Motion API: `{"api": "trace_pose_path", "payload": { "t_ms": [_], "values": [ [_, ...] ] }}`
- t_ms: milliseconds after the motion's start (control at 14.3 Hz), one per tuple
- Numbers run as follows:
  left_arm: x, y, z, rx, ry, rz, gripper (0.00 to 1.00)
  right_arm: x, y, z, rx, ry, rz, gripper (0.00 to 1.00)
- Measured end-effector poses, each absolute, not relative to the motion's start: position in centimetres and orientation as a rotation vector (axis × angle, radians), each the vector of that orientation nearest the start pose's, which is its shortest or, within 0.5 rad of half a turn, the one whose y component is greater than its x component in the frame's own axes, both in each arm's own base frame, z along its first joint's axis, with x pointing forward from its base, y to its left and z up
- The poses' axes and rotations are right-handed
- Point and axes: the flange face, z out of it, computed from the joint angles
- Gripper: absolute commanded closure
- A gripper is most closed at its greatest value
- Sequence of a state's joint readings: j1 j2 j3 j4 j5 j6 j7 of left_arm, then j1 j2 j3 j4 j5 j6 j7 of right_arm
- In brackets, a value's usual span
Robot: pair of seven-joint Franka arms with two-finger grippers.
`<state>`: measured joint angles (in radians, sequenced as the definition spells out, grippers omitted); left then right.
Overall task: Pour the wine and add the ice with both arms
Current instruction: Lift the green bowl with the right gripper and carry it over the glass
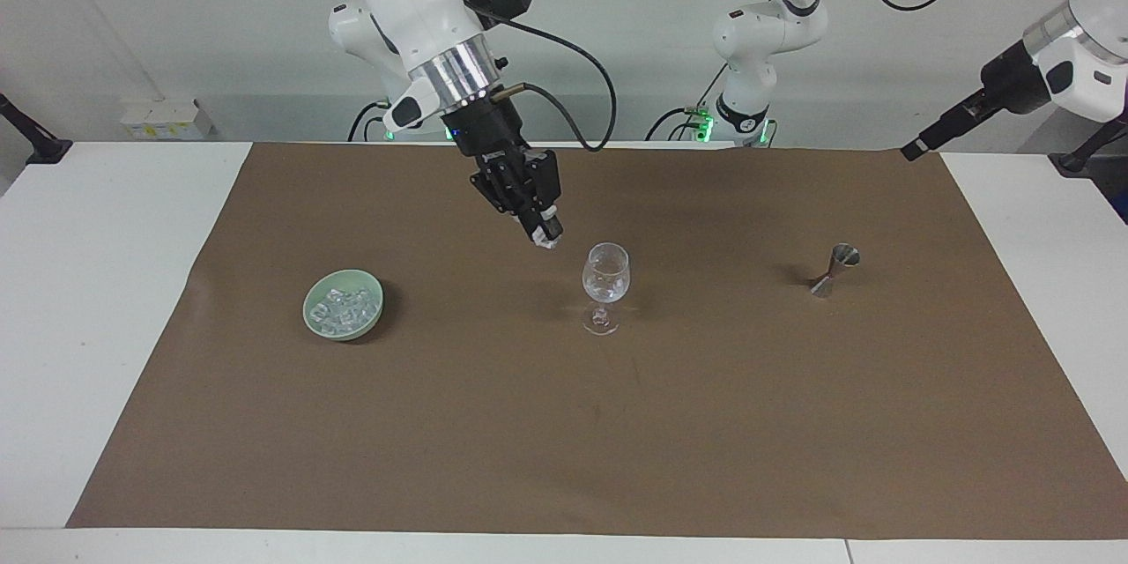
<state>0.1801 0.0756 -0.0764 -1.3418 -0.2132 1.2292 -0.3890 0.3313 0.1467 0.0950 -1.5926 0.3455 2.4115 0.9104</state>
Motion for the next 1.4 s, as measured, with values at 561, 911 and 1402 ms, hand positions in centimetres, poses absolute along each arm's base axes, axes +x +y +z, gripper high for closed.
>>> {"api": "trace_pose_path", "payload": {
  "t_ms": [561, 911, 1402],
  "values": [
    [53.2, -4.5, 69.4, -3.173, -0.247, 0.08, 0.0, 61.3, 29.1, 60.5, -2.205, 0.89, -0.381, 1.0],
    [52.4, -4.1, 71.2, -3.158, -0.117, -0.014, 0.0, 61.6, 29.5, 60.3, -2.197, 0.89, -0.383, 1.0],
    [51.3, -4.0, 72.5, -3.154, 0.079, -0.056, 0.0, 61.6, 29.7, 60.2, -2.199, 0.887, -0.379, 1.0]
  ]
}}
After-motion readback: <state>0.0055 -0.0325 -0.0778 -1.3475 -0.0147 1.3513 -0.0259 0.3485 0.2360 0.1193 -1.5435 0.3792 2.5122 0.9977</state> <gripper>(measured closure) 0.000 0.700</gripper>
